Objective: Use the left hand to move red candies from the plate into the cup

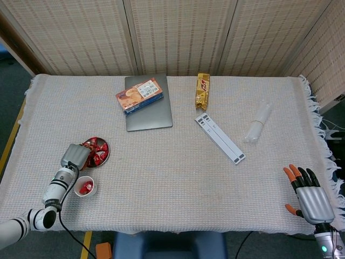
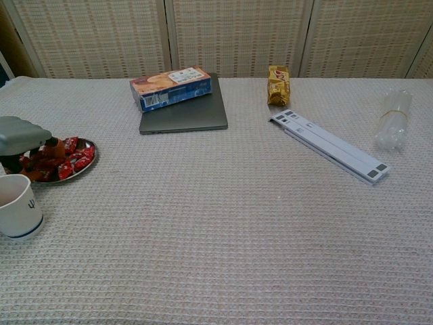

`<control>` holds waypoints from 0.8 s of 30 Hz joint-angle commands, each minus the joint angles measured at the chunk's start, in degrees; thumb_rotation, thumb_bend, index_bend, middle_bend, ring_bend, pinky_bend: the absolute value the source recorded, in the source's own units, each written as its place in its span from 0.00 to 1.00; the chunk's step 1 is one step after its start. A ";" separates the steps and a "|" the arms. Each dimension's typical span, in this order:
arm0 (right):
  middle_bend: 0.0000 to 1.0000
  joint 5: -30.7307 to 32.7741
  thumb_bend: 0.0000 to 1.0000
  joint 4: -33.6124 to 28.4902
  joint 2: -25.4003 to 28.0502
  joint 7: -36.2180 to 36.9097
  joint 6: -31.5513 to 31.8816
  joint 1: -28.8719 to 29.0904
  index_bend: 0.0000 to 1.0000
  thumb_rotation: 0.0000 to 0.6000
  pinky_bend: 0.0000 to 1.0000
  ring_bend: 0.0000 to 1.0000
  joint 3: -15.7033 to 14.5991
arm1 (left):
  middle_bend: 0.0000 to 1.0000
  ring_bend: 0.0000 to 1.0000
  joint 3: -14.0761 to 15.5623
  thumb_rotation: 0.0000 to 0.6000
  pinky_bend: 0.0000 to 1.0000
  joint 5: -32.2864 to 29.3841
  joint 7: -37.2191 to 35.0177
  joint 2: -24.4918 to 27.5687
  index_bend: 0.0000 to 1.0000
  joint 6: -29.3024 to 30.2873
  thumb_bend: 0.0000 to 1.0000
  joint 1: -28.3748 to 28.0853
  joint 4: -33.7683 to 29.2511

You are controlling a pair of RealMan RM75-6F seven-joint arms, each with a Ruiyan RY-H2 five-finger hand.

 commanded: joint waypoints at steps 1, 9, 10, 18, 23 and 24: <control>0.00 0.12 0.06 0.04 -0.05 -0.10 -0.22 0.08 0.00 1.00 0.00 0.00 0.00 | 0.33 0.42 0.32 1.00 1.00 0.65 0.19 -0.63 0.37 0.96 0.41 0.16 0.41; 0.00 -0.02 0.06 -0.08 0.03 -0.07 -0.07 0.03 0.00 1.00 0.00 0.00 -0.08 | 0.48 0.50 0.37 1.00 1.00 2.85 -1.42 -1.81 0.51 2.61 0.41 0.48 1.84; 0.00 -0.04 0.06 -0.09 0.05 -0.06 -0.06 0.02 0.00 1.00 0.00 0.00 -0.10 | 0.50 0.51 0.37 1.00 1.00 3.02 -1.59 -1.87 0.52 2.69 0.42 0.52 1.92; 0.00 -0.19 0.06 -0.19 0.19 0.07 0.14 -0.08 0.00 1.00 0.00 0.00 -0.18 | 0.62 0.56 0.12 1.00 1.00 3.95 -2.39 -1.93 0.62 3.40 0.46 0.70 2.12; 0.00 -0.22 0.06 -0.18 0.17 0.03 0.19 -0.09 0.00 1.00 0.00 0.00 -0.18 | 0.67 0.60 0.02 1.00 1.00 4.43 -2.74 -2.07 0.67 3.64 0.52 0.80 2.63; 0.00 -0.20 0.06 -0.19 0.16 0.03 0.16 -0.08 0.00 1.00 0.00 0.00 -0.18 | 0.68 0.61 -0.06 1.00 1.00 4.45 -2.87 -2.00 0.68 3.68 0.53 0.83 2.56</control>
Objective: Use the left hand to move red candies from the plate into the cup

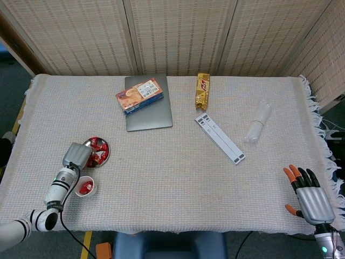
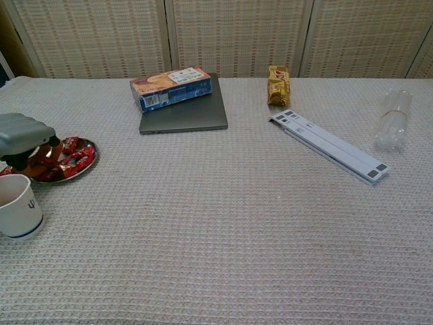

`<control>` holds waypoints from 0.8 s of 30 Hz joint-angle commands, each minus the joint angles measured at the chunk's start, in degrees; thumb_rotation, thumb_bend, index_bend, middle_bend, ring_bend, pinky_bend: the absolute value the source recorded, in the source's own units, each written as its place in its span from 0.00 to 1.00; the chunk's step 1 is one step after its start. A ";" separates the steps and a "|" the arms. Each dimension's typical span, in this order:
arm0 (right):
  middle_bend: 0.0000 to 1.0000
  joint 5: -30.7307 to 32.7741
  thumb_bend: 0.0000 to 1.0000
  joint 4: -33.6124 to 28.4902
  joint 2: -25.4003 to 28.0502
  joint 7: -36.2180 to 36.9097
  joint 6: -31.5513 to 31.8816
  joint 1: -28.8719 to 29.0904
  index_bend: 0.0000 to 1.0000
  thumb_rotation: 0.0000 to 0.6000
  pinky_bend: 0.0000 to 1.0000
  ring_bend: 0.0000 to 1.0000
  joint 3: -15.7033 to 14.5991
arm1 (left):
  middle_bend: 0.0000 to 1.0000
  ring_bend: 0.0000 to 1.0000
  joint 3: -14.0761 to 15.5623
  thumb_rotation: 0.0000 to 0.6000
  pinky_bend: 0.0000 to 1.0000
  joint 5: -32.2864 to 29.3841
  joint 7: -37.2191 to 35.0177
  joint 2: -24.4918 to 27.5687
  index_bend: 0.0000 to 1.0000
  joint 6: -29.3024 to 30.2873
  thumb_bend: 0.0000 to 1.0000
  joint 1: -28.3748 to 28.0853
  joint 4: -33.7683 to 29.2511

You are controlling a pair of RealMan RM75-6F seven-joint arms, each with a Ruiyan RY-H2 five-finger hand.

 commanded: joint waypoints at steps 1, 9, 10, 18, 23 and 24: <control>0.00 0.05 0.06 -0.04 -0.01 -0.02 -0.06 0.02 0.00 1.00 0.00 0.00 0.01 | 0.69 0.61 -0.25 1.00 1.00 0.08 -0.40 0.15 0.69 0.19 0.55 0.09 -0.22; 0.00 -0.12 0.06 -0.12 0.03 -0.03 -0.05 0.03 0.00 1.00 0.00 0.00 -0.08 | 0.73 0.64 -0.72 1.00 1.00 3.20 -2.54 3.12 0.74 4.18 0.65 1.29 -4.97; 0.00 -0.20 0.06 -0.14 0.05 0.01 0.02 0.01 0.00 1.00 0.00 0.00 -0.11 | 0.73 0.64 -0.75 1.00 1.00 3.82 -2.92 3.66 0.74 4.91 0.66 1.51 -5.85; 0.00 -0.92 0.06 -0.19 0.28 0.46 0.46 -0.19 0.00 1.00 0.00 0.00 -0.40 | 0.75 0.65 0.92 1.00 1.00 11.96 -9.12 13.06 0.75 13.78 0.66 6.36 -20.16; 0.00 -1.59 0.06 -0.29 0.53 0.93 0.57 -0.19 0.00 1.00 0.00 0.00 -0.67 | 0.75 0.65 4.24 1.00 1.00 16.25 -10.68 16.91 0.75 17.49 0.66 10.15 -25.10; 0.00 -1.78 0.06 -0.27 0.57 1.06 0.62 -0.21 0.00 1.00 0.00 0.00 -0.76 | 0.75 0.65 4.92 1.00 1.00 17.13 -10.89 17.09 0.75 18.45 0.66 11.07 -25.26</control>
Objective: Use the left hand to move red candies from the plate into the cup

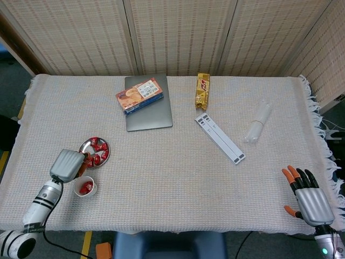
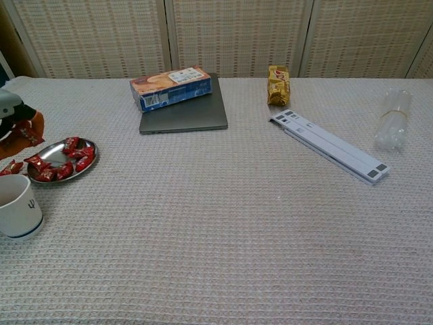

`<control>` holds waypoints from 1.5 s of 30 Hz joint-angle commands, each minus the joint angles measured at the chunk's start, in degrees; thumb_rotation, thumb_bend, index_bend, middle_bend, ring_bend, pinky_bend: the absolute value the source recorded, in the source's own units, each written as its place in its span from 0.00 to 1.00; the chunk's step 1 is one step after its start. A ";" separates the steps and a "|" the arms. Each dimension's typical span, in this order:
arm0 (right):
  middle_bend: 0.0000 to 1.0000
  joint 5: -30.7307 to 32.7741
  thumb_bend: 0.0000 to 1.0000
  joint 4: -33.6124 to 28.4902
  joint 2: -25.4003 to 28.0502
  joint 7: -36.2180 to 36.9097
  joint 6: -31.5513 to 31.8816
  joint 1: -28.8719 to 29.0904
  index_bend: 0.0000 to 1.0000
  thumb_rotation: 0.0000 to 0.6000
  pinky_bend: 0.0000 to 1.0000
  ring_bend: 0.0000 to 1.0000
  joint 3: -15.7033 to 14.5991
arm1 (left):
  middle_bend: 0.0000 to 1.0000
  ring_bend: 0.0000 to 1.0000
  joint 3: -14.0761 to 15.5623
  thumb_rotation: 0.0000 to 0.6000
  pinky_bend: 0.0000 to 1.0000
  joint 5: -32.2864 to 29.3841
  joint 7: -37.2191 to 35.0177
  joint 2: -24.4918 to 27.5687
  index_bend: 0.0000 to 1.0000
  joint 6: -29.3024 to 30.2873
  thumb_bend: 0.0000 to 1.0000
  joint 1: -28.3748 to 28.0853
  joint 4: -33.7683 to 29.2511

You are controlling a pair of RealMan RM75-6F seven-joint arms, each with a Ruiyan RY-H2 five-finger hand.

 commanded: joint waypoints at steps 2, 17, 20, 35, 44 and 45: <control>0.00 -0.51 0.06 0.02 0.12 0.30 0.14 -0.04 0.00 1.00 0.00 0.00 -0.23 | 0.75 0.65 3.35 1.00 1.00 4.35 -1.99 1.79 0.75 4.35 0.66 4.26 -1.78; 0.00 -1.30 0.06 -0.06 0.39 0.79 0.34 -0.17 0.00 1.00 0.00 0.00 -0.60 | 0.74 0.65 4.89 1.00 1.00 10.11 -1.93 -1.92 0.74 7.02 0.65 7.66 1.32; 0.00 -1.31 0.06 -0.08 0.42 0.81 0.18 -0.11 0.00 1.00 0.00 0.00 -0.62 | 0.73 0.65 4.83 1.00 1.00 10.78 -1.25 -2.14 0.71 7.31 0.64 7.97 1.32; 0.00 -0.92 0.06 -0.18 0.42 0.64 0.07 -0.10 0.00 1.00 0.00 0.00 -0.40 | 0.67 0.62 3.31 1.00 1.00 10.22 -0.15 -3.51 0.58 3.91 0.56 7.19 2.30; 0.00 -0.52 0.06 -0.25 0.44 0.52 -0.05 -0.08 0.00 1.00 0.00 0.00 -0.23 | 0.57 0.52 3.08 1.00 1.00 10.53 -0.35 -2.66 0.49 2.95 0.47 6.99 1.46; 0.00 -0.47 0.06 -0.27 0.44 0.48 -0.09 -0.07 0.00 1.00 0.00 0.00 -0.22 | 0.56 0.52 3.09 1.00 1.00 10.62 -0.43 -2.54 0.48 2.84 0.46 6.95 1.34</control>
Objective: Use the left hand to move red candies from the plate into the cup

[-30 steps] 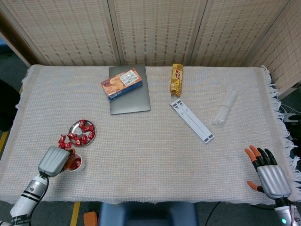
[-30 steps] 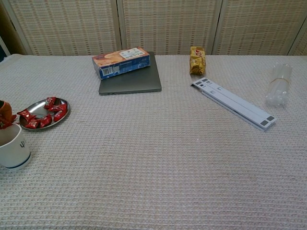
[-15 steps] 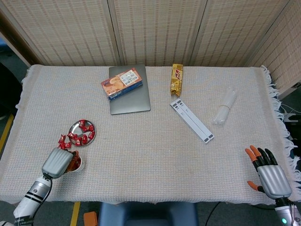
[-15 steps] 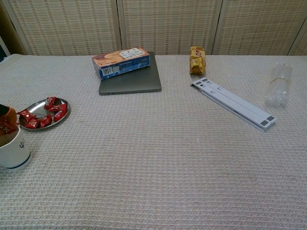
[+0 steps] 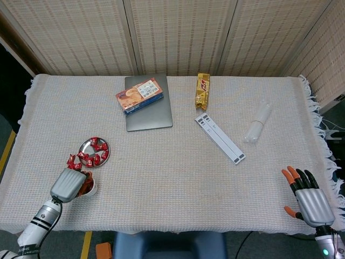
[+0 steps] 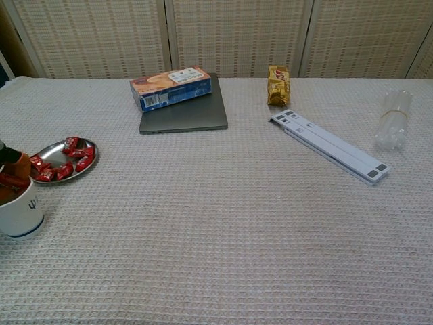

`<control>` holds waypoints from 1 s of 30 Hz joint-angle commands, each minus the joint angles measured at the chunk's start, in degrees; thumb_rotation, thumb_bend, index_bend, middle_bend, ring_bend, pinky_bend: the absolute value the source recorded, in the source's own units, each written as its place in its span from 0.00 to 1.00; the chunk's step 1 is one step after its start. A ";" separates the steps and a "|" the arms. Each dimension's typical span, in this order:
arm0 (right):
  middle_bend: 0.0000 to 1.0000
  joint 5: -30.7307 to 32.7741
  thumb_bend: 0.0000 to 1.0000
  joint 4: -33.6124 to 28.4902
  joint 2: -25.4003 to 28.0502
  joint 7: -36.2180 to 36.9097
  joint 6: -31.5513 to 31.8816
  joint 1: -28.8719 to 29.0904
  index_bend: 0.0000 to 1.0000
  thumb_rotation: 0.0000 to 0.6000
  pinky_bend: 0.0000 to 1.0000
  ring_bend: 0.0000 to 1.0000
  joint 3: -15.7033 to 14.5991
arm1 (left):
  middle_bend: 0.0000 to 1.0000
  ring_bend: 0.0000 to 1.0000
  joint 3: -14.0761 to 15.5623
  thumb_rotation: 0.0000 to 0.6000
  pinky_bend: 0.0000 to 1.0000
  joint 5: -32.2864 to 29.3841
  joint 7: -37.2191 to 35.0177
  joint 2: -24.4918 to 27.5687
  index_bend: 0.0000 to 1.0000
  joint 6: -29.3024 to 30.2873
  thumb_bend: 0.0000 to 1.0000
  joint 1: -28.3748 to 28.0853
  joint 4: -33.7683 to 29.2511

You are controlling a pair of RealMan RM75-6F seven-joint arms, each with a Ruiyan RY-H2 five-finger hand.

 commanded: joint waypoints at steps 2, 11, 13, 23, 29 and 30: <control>0.00 0.11 0.06 -0.07 0.00 -0.10 -0.10 0.02 0.00 1.00 0.00 0.00 0.02 | 0.54 0.52 0.07 1.00 1.00 0.21 -0.13 0.58 0.46 -0.57 0.46 -0.15 -0.50; 0.00 0.38 0.06 -0.12 -0.04 -0.24 -0.24 0.06 0.00 1.00 0.00 0.00 0.12 | 0.44 0.50 0.44 1.00 1.00 0.85 -1.27 2.35 0.37 -1.48 0.44 -0.22 -2.35; 0.00 0.36 0.06 -0.13 -0.04 -0.23 -0.23 0.05 0.00 1.00 0.00 0.00 0.11 | 0.41 0.50 0.56 1.00 1.00 1.23 -2.09 2.71 0.34 -1.53 0.42 -0.21 -2.79; 0.00 0.20 0.06 -0.15 0.06 -0.04 -0.06 -0.02 0.00 1.00 0.00 0.00 0.04 | 0.30 0.41 0.43 1.00 1.00 3.38 -5.58 3.22 0.20 -0.58 0.39 -0.18 -3.51; 0.00 0.06 0.06 -0.13 0.14 0.16 0.06 -0.08 0.00 1.00 0.00 0.00 0.00 | 0.23 0.34 -0.22 1.00 0.99 3.31 -7.24 2.92 0.15 -0.76 0.38 -0.47 -2.67; 0.00 0.10 0.06 -0.11 0.13 0.14 0.08 -0.09 0.00 1.00 0.00 0.00 0.02 | 0.23 0.33 -0.33 1.00 0.99 3.35 -7.64 2.86 0.14 -0.68 0.37 -0.48 -2.43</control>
